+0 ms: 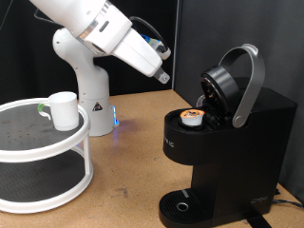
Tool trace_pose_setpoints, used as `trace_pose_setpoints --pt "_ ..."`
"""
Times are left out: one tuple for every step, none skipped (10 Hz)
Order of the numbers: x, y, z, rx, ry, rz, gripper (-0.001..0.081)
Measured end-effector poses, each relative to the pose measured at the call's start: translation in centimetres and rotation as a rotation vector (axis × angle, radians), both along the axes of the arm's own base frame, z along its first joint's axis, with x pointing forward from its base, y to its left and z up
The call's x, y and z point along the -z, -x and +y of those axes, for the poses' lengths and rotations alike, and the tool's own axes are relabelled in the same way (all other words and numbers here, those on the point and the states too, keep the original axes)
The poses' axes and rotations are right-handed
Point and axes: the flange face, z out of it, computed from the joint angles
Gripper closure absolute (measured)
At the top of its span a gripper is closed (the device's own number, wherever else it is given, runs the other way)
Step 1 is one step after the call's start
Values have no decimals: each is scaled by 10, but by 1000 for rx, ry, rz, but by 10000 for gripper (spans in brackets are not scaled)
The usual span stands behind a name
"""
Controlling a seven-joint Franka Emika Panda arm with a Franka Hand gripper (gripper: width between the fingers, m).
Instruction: Make a cup of coffee with the keurig machine
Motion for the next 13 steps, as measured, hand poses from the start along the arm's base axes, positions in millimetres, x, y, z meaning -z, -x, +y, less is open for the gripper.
trace_pose_setpoints --pt "1 0 0 1 -1 1 3" --pt "-1 -1 1 11 -21 -3 3" --pt "-4 -3 3 22 -44 -12 3" --pt "-10 -5 7 19 -50 -18 3" --pt "-19 -8 16 3 -56 -12 3" --pt "-28 -10 27 -22 -62 5 3" --pt "-37 -13 41 -59 -64 43 3" --pt "-45 -17 54 -71 -59 63 3" --pt "-52 -22 68 -75 -52 69 3" --pt "-55 -25 73 -71 -47 72 3" --pt "-54 -25 73 -71 -47 74 3" --pt "-55 -25 74 -70 -65 68 3" --pt "-58 -26 75 -61 -94 62 3"
